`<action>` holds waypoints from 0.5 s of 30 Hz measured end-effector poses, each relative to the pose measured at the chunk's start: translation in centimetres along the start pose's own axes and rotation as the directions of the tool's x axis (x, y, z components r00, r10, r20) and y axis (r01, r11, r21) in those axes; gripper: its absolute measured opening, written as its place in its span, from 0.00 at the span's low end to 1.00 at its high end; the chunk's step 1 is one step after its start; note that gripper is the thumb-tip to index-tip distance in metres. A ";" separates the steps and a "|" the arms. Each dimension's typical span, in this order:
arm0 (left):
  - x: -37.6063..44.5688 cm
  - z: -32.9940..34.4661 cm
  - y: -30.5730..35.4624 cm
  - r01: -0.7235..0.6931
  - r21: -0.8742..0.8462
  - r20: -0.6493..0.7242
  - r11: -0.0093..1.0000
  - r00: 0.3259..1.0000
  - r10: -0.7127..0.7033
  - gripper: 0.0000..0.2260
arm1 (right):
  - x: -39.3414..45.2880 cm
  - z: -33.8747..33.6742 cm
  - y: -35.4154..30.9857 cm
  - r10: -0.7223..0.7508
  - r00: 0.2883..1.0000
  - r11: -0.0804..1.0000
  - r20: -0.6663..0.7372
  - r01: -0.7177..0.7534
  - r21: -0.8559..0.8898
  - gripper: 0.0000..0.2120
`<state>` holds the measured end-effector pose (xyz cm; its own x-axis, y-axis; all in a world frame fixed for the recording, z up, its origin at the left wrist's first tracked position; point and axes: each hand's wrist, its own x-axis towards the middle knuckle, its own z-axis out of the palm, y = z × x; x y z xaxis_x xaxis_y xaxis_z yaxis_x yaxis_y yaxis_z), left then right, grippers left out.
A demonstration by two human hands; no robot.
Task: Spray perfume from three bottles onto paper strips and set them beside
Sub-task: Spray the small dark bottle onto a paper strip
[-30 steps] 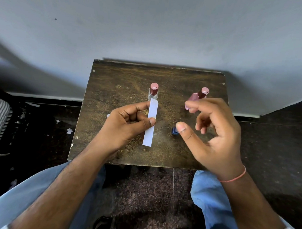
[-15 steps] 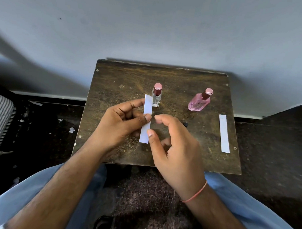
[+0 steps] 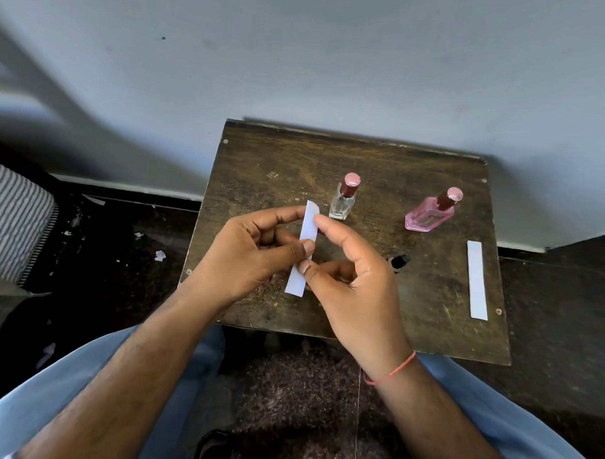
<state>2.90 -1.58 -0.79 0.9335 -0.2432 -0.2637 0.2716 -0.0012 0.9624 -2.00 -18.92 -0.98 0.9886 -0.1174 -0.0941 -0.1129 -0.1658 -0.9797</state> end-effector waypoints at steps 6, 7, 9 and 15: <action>-0.1 -2.2 0.2 -0.015 0.246 -0.084 0.969 0.996 0.036 0.16 | 0.7 0.9 0.4 0.008 1.000 1.000 0.028 -0.008 -0.013 0.29; -0.1 -2.8 0.2 -0.006 0.339 -0.130 0.941 0.990 0.053 0.14 | 0.9 1.1 0.5 0.018 0.999 1.000 0.028 -0.018 -0.016 0.29; -0.2 -4.1 0.3 0.021 0.500 -0.219 0.866 0.970 0.104 0.10 | 1.2 1.3 0.7 0.037 0.999 0.999 0.024 -0.037 -0.035 0.29; -0.6 -5.6 0.7 0.063 0.691 -0.273 0.720 0.946 0.178 0.14 | 2.5 2.1 1.1 0.088 0.995 0.986 0.053 -0.079 -0.149 0.30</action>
<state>3.79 4.00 -0.33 0.9948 0.0342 -0.0957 0.0930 -0.6863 0.7214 0.56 -17.37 -2.71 0.9788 -0.0799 -0.1887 -0.2041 -0.3003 -0.9317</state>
